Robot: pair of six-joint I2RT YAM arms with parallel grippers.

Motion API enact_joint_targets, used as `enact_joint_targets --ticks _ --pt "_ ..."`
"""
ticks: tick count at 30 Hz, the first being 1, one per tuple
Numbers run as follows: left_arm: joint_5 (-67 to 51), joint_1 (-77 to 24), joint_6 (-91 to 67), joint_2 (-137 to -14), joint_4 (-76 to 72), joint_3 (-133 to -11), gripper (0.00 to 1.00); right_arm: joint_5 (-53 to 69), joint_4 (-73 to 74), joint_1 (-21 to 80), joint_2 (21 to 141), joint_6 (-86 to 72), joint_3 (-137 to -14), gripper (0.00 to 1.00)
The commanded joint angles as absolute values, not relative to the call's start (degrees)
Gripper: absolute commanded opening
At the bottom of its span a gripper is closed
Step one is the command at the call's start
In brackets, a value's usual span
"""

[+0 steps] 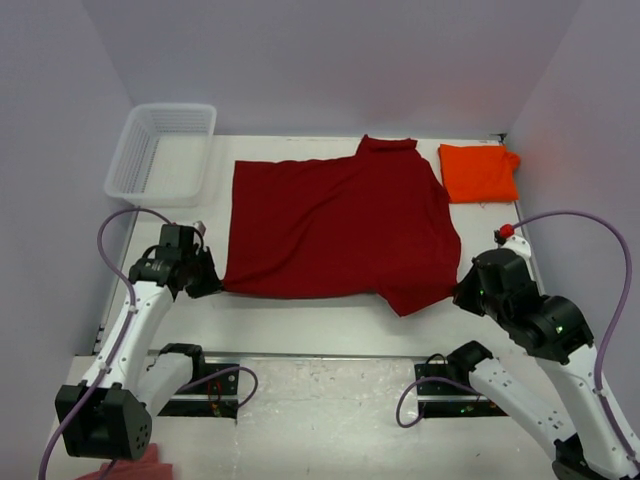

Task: Fold and stack the t-shirts
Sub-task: Fold the flattened tshirt in 1/3 of the way

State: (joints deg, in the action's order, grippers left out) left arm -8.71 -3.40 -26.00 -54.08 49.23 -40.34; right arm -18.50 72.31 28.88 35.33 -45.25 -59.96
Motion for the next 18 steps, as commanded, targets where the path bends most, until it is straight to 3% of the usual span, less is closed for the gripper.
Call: enact_joint_targets --ticks 1,11,18 --pt "-8.8 -3.2 -26.7 -53.0 51.2 -40.4 0.00 -20.5 74.5 29.2 35.2 -46.5 -61.3 0.00" --pt "-8.8 -3.2 -27.2 -57.6 47.8 -42.5 0.00 -20.9 69.8 29.2 37.9 -44.1 -60.2 0.00" --pt "-11.2 -3.2 -27.5 -67.6 42.2 -49.0 0.00 -24.4 63.5 29.2 51.6 -39.7 -67.7 0.00"
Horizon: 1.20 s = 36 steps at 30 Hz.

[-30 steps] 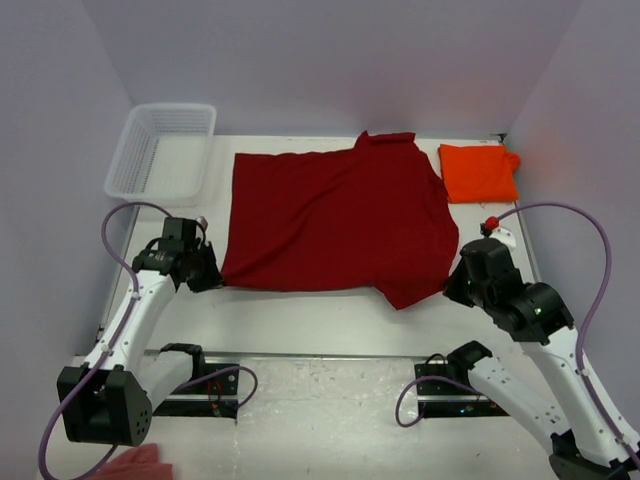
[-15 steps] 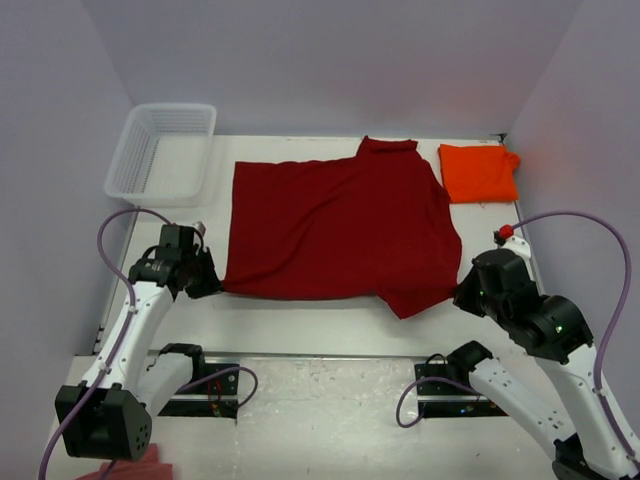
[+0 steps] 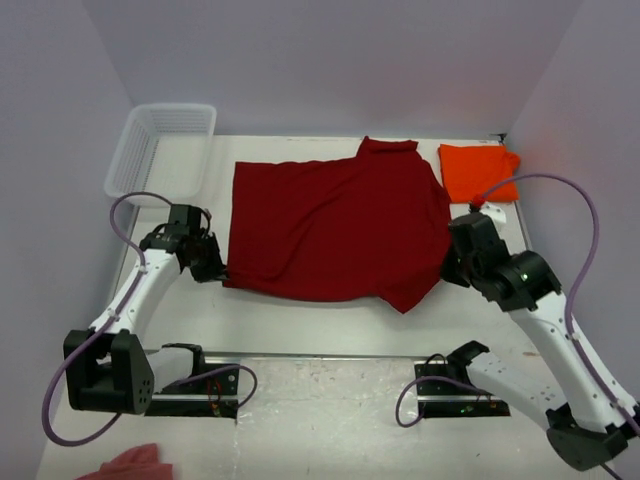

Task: Fold and stack the t-shirts
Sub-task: Fold the flattened tshirt in 1/3 of the way

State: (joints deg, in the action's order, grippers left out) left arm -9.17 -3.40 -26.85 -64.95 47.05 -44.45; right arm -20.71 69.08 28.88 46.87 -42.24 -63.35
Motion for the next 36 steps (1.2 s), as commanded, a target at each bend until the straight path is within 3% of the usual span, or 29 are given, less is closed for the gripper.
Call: enact_joint_targets --ticks 1,9,21,36 --pt "-11.4 -3.2 -27.3 -69.9 41.6 -50.7 0.00 -25.6 62.7 29.2 53.4 -38.9 -69.6 0.00" --pt "-12.4 -3.2 -27.3 -79.1 38.3 -56.0 0.00 -28.7 61.0 26.8 67.8 -35.3 -79.2 0.00" --pt "-10.7 -2.8 -26.9 -84.0 36.9 -59.1 0.00 -23.3 55.5 17.9 77.9 -28.3 -83.1 0.00" --pt "-11.0 -1.2 -27.2 -90.4 36.6 -66.2 0.00 -21.3 53.6 15.9 90.3 -25.0 -92.4 0.00"
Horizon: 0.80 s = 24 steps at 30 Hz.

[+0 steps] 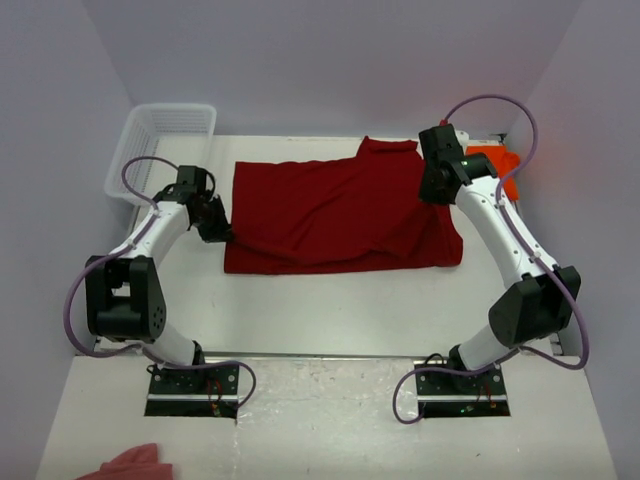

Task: Fold and stack the t-shirts
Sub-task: Fold the flattened tshirt in 1/3 of the way

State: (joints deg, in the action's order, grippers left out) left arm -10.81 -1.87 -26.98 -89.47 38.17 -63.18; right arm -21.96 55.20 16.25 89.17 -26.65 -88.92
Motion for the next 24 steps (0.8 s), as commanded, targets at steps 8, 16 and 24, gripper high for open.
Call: enact_joint_targets --ticks 8,16,24 --pt "-10.9 -0.4 -27.0 -94.3 35.8 -67.9 0.00 -21.1 54.5 14.7 94.2 -24.2 -97.0 0.00" --pt "-11.4 -0.4 -27.3 -97.3 35.2 -70.2 0.00 -20.7 54.6 13.5 97.3 -23.6 -99.1 0.00" --pt "-11.1 -0.3 -27.8 -100.8 34.9 -73.1 0.00 -19.5 54.6 12.6 101.2 -23.1 -101.4 0.00"
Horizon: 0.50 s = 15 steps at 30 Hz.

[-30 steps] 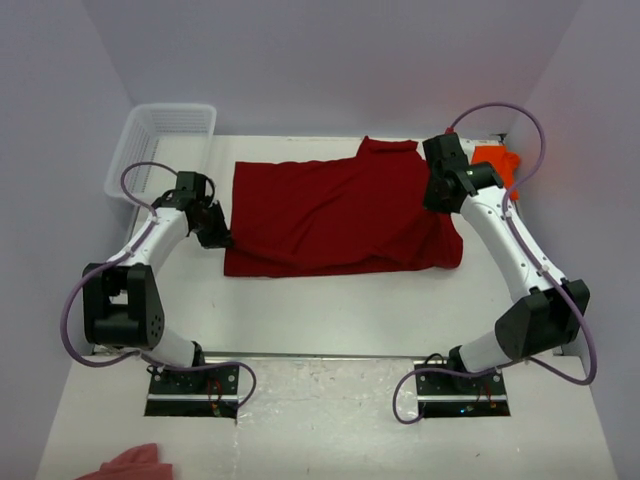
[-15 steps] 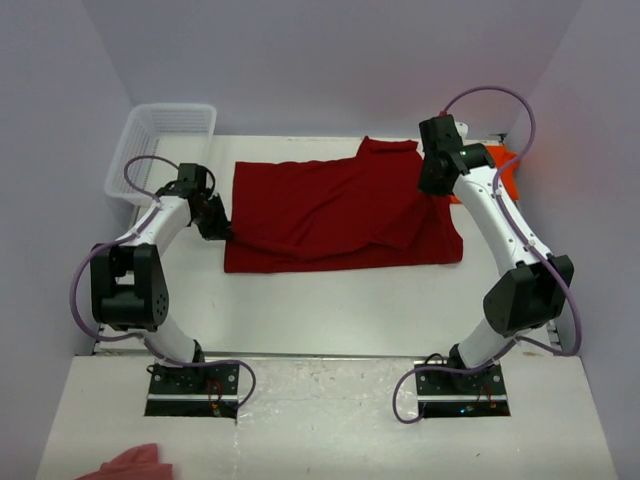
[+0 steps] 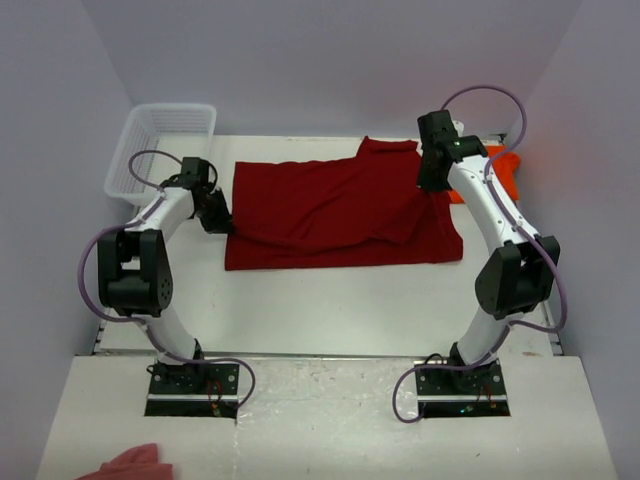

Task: Fold and stack the t-shirts
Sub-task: Fold the flattened tshirt in 1/3 of the way

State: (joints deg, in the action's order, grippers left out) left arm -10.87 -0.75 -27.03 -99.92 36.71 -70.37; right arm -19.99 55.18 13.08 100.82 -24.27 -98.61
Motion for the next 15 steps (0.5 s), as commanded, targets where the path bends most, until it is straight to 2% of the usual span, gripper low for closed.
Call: enact_joint_targets --ticks 1,13,15 --pt "-11.1 -0.3 -27.8 -101.2 35.0 -73.6 0.00 -19.2 54.6 12.2 101.9 -23.1 -101.8 0.00" --pt "-9.8 -0.2 -29.3 -104.8 33.9 -75.3 0.00 -14.8 53.4 10.9 108.9 -21.9 -108.0 0.00" --pt "-9.7 -0.2 -30.1 -106.1 34.1 -77.0 0.07 -13.0 51.7 10.5 111.6 -20.8 -110.5 0.00"
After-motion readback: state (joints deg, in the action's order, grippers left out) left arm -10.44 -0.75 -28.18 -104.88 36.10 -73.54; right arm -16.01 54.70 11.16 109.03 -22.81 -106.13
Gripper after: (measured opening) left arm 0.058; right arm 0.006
